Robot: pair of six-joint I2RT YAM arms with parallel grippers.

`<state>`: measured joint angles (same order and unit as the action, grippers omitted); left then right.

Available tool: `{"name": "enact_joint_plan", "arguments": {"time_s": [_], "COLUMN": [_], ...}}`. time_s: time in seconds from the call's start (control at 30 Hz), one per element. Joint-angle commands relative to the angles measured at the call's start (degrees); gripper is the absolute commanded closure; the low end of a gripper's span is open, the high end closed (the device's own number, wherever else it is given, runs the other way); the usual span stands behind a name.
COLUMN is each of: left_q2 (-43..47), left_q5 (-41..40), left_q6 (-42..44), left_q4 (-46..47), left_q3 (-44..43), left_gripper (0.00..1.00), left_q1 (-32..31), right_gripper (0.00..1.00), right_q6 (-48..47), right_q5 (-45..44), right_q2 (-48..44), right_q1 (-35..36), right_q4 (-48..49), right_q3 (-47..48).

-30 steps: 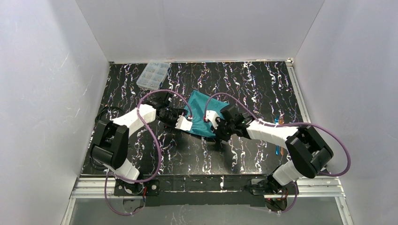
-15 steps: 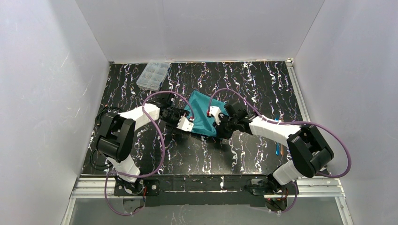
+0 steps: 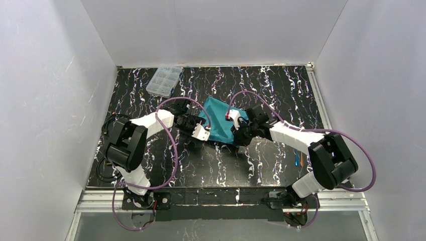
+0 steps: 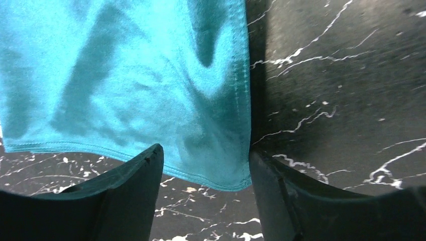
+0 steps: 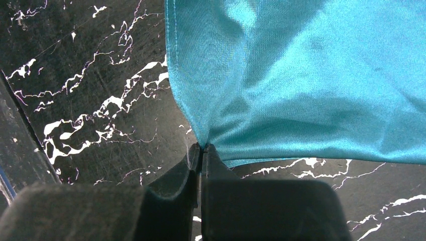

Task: Fold the napkin into a case and place the utensils inside
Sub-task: Pick up the lower triangle-folded napkin from the center of the board.

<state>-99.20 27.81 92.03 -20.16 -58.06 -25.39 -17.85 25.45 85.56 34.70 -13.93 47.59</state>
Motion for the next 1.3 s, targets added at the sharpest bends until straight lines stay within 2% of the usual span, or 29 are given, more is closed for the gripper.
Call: {"name": "enact_joint_plan", "arguments": {"time_s": [0.0,0.1,0.23,0.33,0.47,0.57,0.67,0.87,1.03,1.1,1.2,1.27], "left_q2": [0.4,2.7,3.5,3.7,3.3,2.4,2.4,2.4,1.2,0.7,1.3,1.8], "left_q5": [3.0,4.2,6.6,4.6,-2.2,-7.2,-9.5,-9.2,-10.7,-10.8,-10.7,-10.6], "left_q6": [-0.7,-2.0,-9.8,-15.8,-20.2,-23.0,-21.7,-20.8,-19.1,-18.8,-17.3,-16.0], "left_q4": [-11.4,-12.7,-11.7,-3.6,10.1,15.1,18.4,18.1,16.0,12.8,11.8,12.1], "left_q3": [-1.0,-0.4,-1.0,2.0,7.2,8.0,10.1,11.5,10.7,9.2,9.7,10.4], "left_gripper": [0.35,0.33,0.32,0.35,0.38,0.41,0.42,0.52,0.77,0.78,0.71,0.70], "left_q1": [-0.7,-1.5,-3.8,-6.5,-9.1,-9.7,-9.6,-9.6,-9.4,-8.5,-6.8,-6.0], "right_gripper": [0.99,0.99,0.99,0.99,0.99,0.99,0.99,0.99,0.99,0.99,0.99,0.99], "right_q6": [1.1,1.4,1.9,2.0,2.0,2.2,2.4,2.6,3.0,3.1,3.4,3.6], "right_q5": [2.0,2.3,2.6,2.6,2.5,2.4,2.4,2.1,1.4,1.0,0.3,0.3], "right_q2": [-0.1,0.6,1.2,1.1,0.6,0.1,-0.3,-0.1,-0.5,-0.8,-0.9,-0.6], "right_q1": [-0.7,-0.9,-1.1,-1.3,-1.7,-2.0,-2.2,-2.7,-3.2,-3.4,-3.8,-3.9], "right_q4": [-1.0,-1.4,-1.7,-1.9,-1.9,-1.8,-1.2,-1.5,-1.2,-1.1,-0.6,-0.6], "right_q3": [2.9,3.8,4.3,4.4,4.3,3.9,3.5,3.8,3.4,3.2,2.8,2.9]}}
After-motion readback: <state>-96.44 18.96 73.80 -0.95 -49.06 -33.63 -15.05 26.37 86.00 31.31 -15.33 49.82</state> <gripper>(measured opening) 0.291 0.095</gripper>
